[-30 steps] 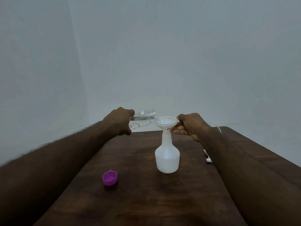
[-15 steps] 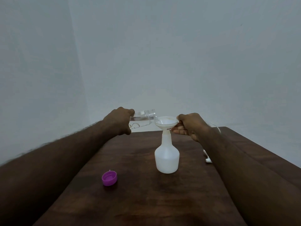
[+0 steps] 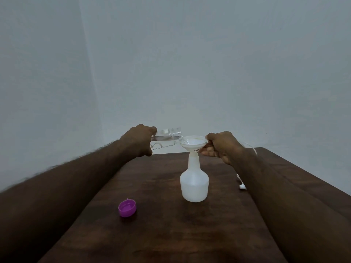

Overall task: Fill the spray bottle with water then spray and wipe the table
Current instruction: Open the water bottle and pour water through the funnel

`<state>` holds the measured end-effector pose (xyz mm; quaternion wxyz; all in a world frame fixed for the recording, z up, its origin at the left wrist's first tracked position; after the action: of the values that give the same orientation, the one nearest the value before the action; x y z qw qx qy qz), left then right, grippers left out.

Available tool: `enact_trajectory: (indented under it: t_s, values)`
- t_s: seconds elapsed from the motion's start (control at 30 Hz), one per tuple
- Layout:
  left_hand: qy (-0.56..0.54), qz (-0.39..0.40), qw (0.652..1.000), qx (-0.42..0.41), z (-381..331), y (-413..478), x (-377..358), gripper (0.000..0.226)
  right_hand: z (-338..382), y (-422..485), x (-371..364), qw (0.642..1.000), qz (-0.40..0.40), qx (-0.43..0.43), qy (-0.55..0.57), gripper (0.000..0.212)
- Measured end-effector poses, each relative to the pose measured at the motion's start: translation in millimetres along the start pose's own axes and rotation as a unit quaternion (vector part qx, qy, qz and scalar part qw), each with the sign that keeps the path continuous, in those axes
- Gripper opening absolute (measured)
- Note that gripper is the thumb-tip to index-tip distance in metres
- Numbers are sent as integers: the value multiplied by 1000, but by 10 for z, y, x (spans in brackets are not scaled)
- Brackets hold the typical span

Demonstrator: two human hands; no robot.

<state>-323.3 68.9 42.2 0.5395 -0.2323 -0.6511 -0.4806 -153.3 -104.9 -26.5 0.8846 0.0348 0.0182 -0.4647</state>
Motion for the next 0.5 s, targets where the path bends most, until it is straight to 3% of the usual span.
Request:
enact_trajectory:
  t_s: [0.5]
  values:
    - [11,2,1000,-13,4,30,4,59,18,-17,-31,1000,-1,2,10,25]
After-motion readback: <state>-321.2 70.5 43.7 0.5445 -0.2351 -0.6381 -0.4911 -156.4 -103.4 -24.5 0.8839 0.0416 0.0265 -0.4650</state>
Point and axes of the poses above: each hand's wrist, its own y-axis towards the middle knuckle, its own x-axis out of the back of the hand, z = x × y, the point moved 8 cm from there along y, towards the middle knuckle, and after that the axes turned 1 degree about -x, right-handed, at the moved point
